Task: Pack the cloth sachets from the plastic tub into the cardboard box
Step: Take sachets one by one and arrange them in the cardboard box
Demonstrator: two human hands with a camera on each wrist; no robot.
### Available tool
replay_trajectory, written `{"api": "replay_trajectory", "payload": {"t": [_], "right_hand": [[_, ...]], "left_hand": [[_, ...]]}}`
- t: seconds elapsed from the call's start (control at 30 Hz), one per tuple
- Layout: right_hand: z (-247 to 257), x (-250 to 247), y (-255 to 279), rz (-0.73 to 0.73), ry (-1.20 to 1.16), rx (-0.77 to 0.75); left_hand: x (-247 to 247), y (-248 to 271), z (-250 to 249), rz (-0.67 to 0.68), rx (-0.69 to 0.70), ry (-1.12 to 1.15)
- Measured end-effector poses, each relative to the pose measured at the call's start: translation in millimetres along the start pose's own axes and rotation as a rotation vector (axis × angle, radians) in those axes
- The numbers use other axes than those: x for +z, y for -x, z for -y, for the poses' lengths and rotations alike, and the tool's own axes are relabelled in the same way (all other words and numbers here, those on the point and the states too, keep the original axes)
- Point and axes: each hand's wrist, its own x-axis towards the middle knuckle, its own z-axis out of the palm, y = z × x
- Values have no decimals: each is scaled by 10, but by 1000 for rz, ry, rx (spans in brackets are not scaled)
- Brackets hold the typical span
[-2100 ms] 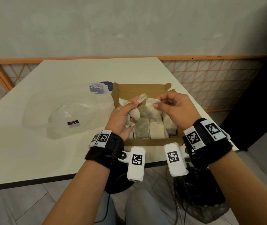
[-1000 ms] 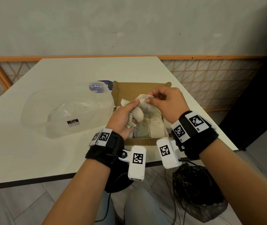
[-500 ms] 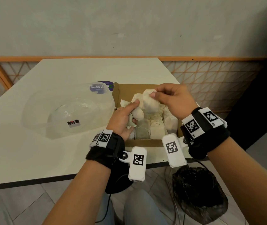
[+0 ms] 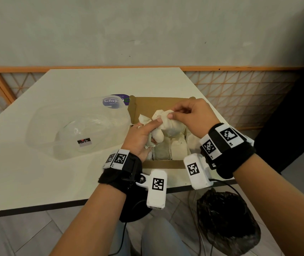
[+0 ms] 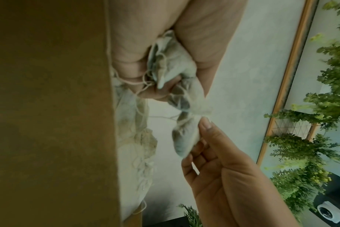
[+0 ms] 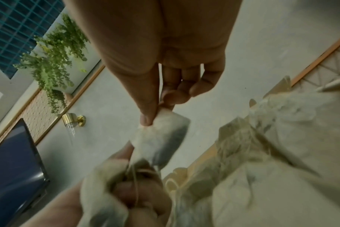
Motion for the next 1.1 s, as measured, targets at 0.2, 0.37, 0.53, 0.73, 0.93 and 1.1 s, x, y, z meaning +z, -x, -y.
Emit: {"api": "replay_trajectory", "payload": {"t": [0.2,0.37,0.53,0.73,0.93,1.1], "right_hand": [[-2,-45,38,103,-142,17],[21,63,56,113,-218,23],[29,129,50,46,-235,-27],[8,140,43,82,-242,-2],[-11,159,14,113,-267,47],[-32,184,19,77,-294,30]], "left_hand": [[-10,-23,11,70,19,79],[-27,-39,29,89,13,75],[-43,-63,23,65,-6,99],[-55,-72,32,100,-16,118],[-61,-84,34,116,-17,146],[-55,-72,27,117,-6,132]]}}
